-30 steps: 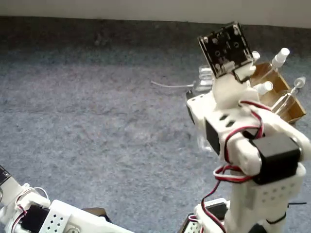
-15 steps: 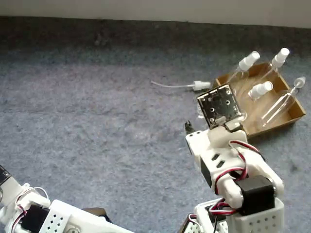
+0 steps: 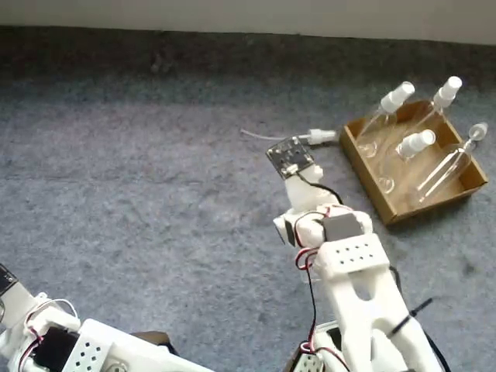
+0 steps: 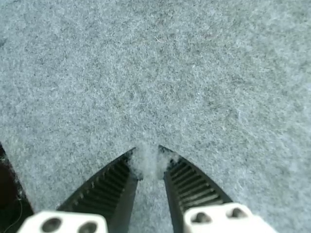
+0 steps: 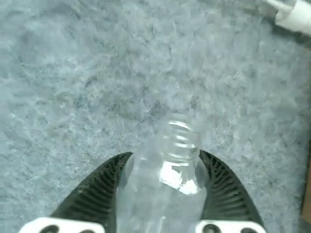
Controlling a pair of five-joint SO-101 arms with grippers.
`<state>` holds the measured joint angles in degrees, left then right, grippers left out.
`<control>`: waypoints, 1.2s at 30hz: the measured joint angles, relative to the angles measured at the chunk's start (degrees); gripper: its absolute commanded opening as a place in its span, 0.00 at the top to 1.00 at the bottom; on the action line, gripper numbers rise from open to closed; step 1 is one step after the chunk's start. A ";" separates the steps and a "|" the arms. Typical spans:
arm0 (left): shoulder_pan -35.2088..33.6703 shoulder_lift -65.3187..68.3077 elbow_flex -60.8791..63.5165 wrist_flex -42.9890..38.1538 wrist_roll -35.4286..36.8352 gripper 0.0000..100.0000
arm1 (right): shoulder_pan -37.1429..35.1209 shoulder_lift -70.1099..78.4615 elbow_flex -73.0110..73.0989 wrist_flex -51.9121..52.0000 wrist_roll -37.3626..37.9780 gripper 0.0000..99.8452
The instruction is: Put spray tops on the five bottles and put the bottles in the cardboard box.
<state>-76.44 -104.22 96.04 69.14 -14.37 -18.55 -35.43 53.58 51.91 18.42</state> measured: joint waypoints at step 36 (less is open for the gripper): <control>0.00 0.00 0.00 0.00 0.00 0.99 | 0.00 20.84 -7.82 -2.46 -4.66 0.76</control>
<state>-76.44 -104.22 96.04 69.14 -14.37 -18.55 -14.59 45.76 49.45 13.76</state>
